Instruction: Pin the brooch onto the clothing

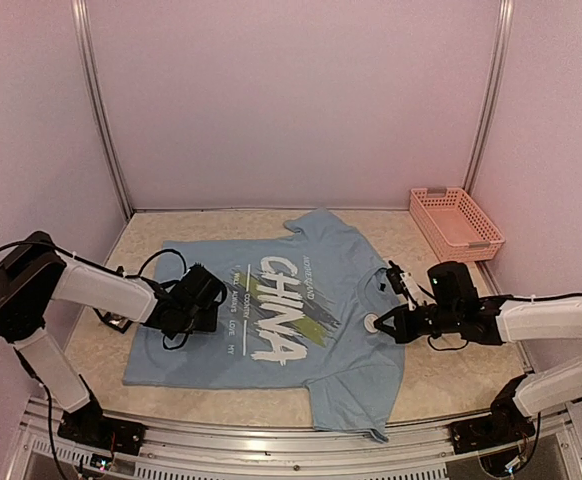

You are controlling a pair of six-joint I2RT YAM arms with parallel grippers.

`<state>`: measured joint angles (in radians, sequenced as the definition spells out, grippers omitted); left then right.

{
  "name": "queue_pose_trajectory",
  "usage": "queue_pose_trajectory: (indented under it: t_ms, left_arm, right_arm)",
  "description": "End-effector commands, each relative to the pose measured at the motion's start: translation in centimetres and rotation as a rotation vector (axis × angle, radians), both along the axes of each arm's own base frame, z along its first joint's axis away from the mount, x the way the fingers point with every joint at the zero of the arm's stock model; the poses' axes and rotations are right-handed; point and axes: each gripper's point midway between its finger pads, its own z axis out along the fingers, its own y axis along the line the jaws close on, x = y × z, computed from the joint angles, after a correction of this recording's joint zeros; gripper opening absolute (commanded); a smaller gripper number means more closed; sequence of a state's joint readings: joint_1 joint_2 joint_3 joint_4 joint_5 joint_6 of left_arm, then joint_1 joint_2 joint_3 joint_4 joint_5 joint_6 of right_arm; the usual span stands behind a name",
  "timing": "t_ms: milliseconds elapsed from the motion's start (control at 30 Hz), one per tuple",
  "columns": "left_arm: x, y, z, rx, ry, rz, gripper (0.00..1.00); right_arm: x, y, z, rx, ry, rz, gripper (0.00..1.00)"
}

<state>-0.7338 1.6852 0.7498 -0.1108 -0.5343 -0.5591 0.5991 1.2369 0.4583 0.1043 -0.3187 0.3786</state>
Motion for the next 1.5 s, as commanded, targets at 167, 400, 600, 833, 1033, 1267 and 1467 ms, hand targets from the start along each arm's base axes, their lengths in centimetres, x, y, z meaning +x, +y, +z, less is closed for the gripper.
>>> queue_pose_trajectory:
  t_ms: [167, 400, 600, 833, 1033, 1267, 1467]
  left_arm:
    - [-3.5, -20.7, 9.7, -0.126, -0.233, -0.754, 0.66]
    - [-8.2, -30.8, 5.7, -0.136, -0.146, -1.061, 0.66]
    - [-7.4, -32.8, 2.2, -0.105, -0.1, -1.047, 0.61]
    - [-6.1, -32.2, 0.0, -0.031, -0.091, -0.991, 0.52]
    - [-7.0, -32.1, -1.4, -0.05, -0.049, -1.026, 0.42]
    - [-6.7, -31.6, -2.6, -0.066, -0.021, -1.034, 0.31]
    - [-8.1, -31.9, -2.2, -0.151, -0.052, -1.082, 0.04]
  right_arm:
    - [0.6, -0.1, 2.1, 0.036, -0.091, 0.007, 0.0]
    - [1.1, -0.3, 2.7, 0.03, -0.113, -0.005, 0.0]
    - [1.1, -0.3, 2.8, 0.037, -0.116, 0.001, 0.0]
    - [0.9, -0.2, 2.8, 0.051, -0.112, 0.009, 0.0]
    - [1.0, -0.1, 3.1, 0.053, -0.116, 0.009, 0.0]
    - [1.3, 0.1, 3.3, 0.06, -0.097, 0.005, 0.0]
    - [1.8, -0.3, 3.2, 0.03, -0.124, -0.004, 0.0]
